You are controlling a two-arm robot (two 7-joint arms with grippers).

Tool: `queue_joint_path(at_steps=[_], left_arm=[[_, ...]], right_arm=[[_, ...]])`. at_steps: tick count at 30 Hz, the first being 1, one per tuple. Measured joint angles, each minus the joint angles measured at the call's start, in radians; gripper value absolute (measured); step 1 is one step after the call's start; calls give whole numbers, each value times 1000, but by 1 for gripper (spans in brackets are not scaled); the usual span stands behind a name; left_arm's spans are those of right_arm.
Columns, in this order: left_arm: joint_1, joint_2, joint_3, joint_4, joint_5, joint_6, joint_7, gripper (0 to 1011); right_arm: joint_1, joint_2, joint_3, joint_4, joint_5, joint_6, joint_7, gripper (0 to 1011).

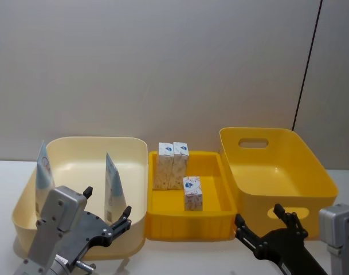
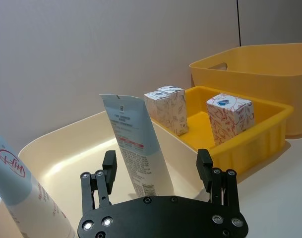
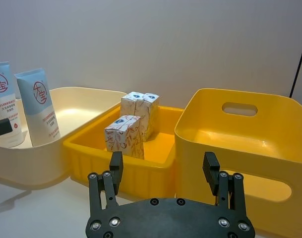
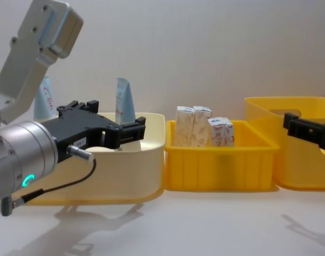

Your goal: Bimanual collaborative sorting of washing and personal care products

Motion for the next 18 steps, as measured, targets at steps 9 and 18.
queue_joint_path(at_steps=[9, 18], left_arm=[[0, 0, 0, 0, 0, 0, 0, 1003], [0, 0, 0, 0, 0, 0, 0, 1003]], right_arm=[[0, 0, 0, 0, 0, 0, 0, 1001], [0, 0, 0, 0, 0, 0, 0, 1001]])
